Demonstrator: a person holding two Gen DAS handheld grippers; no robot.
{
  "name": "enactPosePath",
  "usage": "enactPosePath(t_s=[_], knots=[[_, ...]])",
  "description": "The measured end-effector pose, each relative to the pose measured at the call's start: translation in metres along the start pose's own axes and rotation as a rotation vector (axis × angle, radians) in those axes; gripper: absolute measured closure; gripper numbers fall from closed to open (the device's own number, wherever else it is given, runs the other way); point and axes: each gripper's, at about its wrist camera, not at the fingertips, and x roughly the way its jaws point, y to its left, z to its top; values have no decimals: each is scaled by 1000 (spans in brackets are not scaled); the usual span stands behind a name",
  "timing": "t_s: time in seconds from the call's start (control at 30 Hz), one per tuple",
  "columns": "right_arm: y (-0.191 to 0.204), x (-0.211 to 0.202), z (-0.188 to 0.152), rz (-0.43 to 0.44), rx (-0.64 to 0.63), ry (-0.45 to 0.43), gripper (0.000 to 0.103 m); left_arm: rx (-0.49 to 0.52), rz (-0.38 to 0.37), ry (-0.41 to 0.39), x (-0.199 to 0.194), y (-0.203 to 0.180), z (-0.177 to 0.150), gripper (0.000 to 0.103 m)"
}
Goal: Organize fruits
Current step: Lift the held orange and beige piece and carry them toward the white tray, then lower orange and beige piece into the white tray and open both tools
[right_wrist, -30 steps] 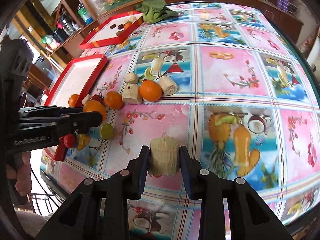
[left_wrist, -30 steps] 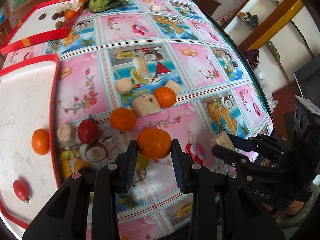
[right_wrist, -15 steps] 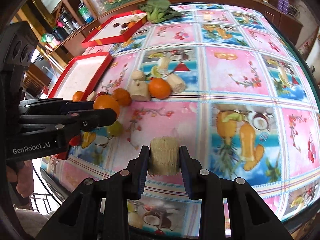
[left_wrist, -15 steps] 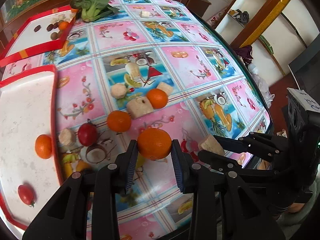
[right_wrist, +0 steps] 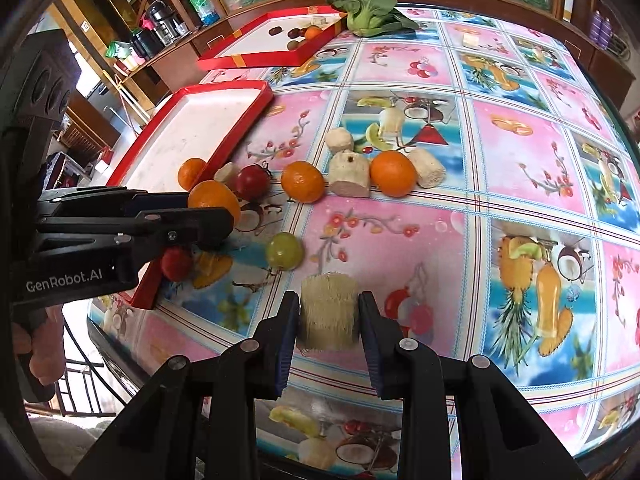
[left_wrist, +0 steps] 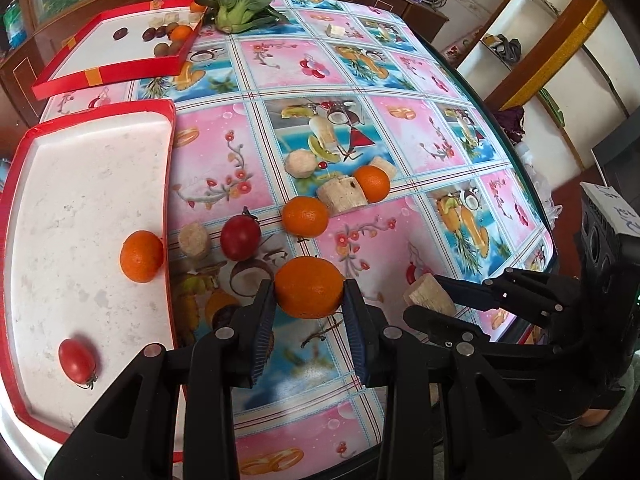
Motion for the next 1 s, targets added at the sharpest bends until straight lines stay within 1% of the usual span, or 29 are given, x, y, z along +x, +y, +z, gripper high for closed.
enactPosePath(t_s=[0.27,0.53,0.63,0.73,0.87,1.0], knots=[[2,1,5,4,10,-9,72,-8,-6,-22,-9,10,2,72],[19,3,16,34,-17,-32,72,-59,23,-50,-28,44,-4,72],[26,4,25,47,-27,-34,72,-99,30,-67,-38,66,-7,72],[37,4,39,70,-42,-41,72,-159,53,-91,-52,94,-11,72],[58,8,58,100,-84,-47,72,-227,76,-116,-66,124,-20,72],[82,17,77,124,-130,-40,72,-295,93,-128,-71,151,-34,72]])
